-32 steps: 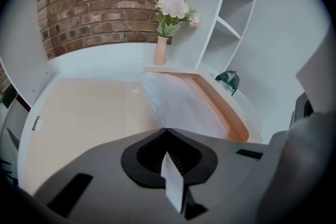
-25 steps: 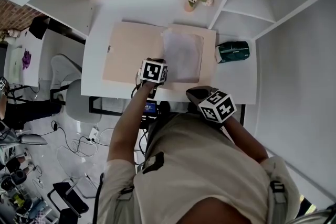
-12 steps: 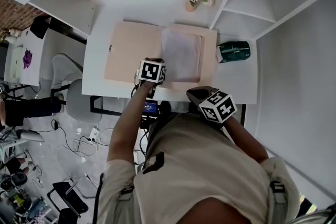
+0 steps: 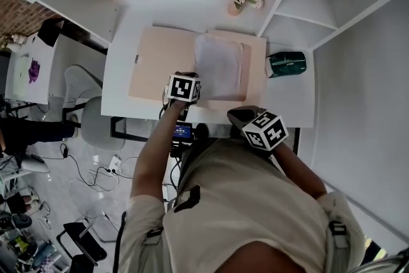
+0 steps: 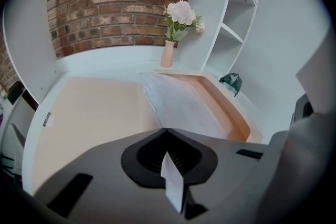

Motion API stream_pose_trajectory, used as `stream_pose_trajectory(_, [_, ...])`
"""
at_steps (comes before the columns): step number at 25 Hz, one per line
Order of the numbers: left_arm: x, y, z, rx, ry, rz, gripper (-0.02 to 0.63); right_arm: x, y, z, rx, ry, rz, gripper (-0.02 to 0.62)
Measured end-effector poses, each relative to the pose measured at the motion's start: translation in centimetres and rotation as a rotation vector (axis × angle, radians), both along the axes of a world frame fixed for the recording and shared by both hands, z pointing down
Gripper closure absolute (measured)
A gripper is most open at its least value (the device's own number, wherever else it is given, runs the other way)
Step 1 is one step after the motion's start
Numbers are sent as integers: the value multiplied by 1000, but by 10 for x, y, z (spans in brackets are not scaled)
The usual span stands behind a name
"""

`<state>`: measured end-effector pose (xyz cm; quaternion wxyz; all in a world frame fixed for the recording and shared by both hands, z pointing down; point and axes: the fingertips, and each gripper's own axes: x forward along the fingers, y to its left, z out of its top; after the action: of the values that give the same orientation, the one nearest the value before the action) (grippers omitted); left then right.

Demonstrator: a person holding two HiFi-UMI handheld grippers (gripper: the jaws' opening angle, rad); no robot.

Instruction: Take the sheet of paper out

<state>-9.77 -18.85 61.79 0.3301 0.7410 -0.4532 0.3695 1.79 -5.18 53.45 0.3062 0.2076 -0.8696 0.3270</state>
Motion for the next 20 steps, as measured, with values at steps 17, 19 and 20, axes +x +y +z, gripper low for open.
stream_pose_trajectory(17, [-16,0,-5,17,5,-13,589,-6,-2,-1,13,0,13,569])
stream_pose_trajectory(19, [-19,0,-6,19,5,-17,589,-6,-1,-2,14,1,12,569])
stream_pose_trajectory(20, [-20,0,-7,20,5,-19,589,-7,-1,-2,14,2,11,570])
